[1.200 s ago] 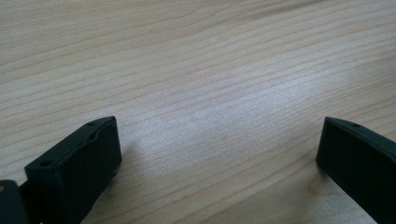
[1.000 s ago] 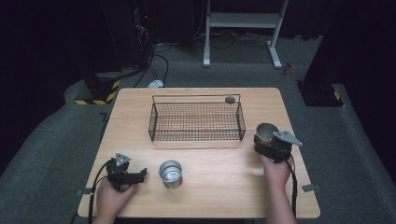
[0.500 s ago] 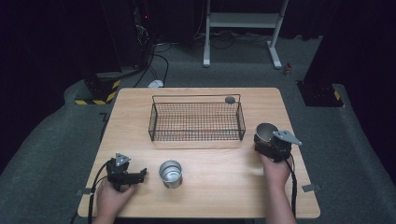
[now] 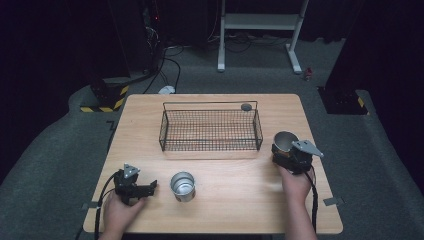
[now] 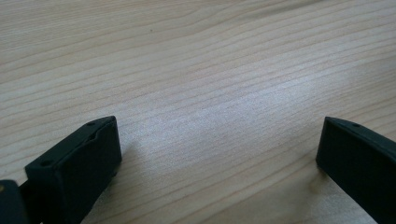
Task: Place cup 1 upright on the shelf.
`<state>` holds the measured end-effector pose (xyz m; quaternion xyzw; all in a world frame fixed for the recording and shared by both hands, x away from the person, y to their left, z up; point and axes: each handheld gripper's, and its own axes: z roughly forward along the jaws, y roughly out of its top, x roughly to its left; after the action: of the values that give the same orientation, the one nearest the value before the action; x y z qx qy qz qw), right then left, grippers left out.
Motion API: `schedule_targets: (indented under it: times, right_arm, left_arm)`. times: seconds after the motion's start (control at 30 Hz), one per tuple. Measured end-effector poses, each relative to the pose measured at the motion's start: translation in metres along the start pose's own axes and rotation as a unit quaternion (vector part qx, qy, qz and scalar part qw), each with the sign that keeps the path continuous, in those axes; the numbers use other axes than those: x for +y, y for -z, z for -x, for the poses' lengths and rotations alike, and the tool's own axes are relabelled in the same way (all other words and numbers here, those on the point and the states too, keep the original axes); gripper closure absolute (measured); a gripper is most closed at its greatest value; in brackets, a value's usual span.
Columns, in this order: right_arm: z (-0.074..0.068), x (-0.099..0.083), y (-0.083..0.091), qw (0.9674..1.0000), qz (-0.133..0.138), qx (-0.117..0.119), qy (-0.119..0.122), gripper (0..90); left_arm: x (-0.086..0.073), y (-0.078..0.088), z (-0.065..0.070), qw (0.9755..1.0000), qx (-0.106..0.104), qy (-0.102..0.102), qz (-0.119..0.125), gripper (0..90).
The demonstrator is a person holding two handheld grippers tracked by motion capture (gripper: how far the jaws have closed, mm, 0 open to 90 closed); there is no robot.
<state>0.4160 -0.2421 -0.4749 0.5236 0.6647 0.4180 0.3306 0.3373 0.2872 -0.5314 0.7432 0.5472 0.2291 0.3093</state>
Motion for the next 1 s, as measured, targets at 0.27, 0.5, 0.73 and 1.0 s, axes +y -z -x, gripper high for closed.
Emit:
schedule_targets:
  times: [0.27,0.5,0.73,1.0]
  right_arm:
    - [-0.008,0.004,0.010,0.9998,0.015,0.007,0.008,13.8]
    - [-0.017,0.007,0.016,0.9993,0.027,0.021,0.016,13.8]
    - [-0.033,0.008,0.021,0.9982,0.034,0.042,0.026,13.8]
    - [-0.060,0.006,0.021,0.9977,0.025,0.053,0.034,13.8]
  left_arm:
    - [0.000,0.000,0.000,1.0000,0.000,0.001,0.000,0.5]
    - [0.000,0.000,0.000,1.0000,0.000,-0.001,0.000,0.4]
    - [0.000,0.000,0.000,1.0000,0.000,-0.001,0.000,0.4]
    - [0.001,-0.001,-0.001,1.0000,-0.004,-0.004,-0.001,0.4]
